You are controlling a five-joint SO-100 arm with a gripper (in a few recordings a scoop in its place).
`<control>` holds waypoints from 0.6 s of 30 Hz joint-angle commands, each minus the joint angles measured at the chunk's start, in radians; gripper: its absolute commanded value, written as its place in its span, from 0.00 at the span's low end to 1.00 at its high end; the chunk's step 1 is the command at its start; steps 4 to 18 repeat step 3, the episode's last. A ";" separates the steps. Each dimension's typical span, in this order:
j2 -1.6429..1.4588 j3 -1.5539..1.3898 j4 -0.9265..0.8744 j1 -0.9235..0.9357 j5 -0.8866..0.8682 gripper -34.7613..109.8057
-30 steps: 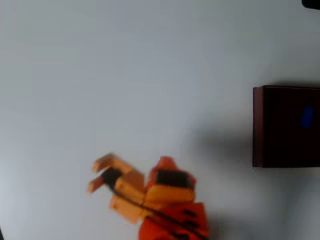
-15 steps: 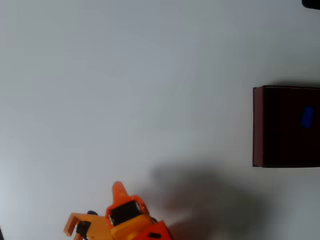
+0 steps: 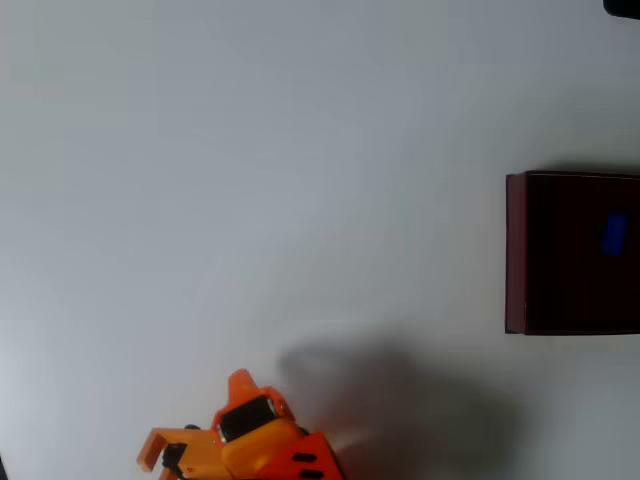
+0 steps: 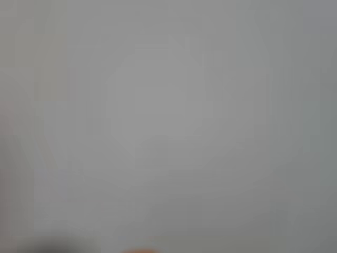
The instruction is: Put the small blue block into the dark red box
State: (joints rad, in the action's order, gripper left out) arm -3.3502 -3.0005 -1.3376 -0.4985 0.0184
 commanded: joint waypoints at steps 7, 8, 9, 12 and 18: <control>-0.008 -0.003 -0.011 -0.005 0.020 0.24; -0.008 -0.003 -0.011 -0.005 0.020 0.24; -0.008 -0.003 -0.011 -0.005 0.020 0.24; -0.008 -0.003 -0.011 -0.005 0.020 0.24; -0.008 -0.003 -0.011 -0.005 0.020 0.24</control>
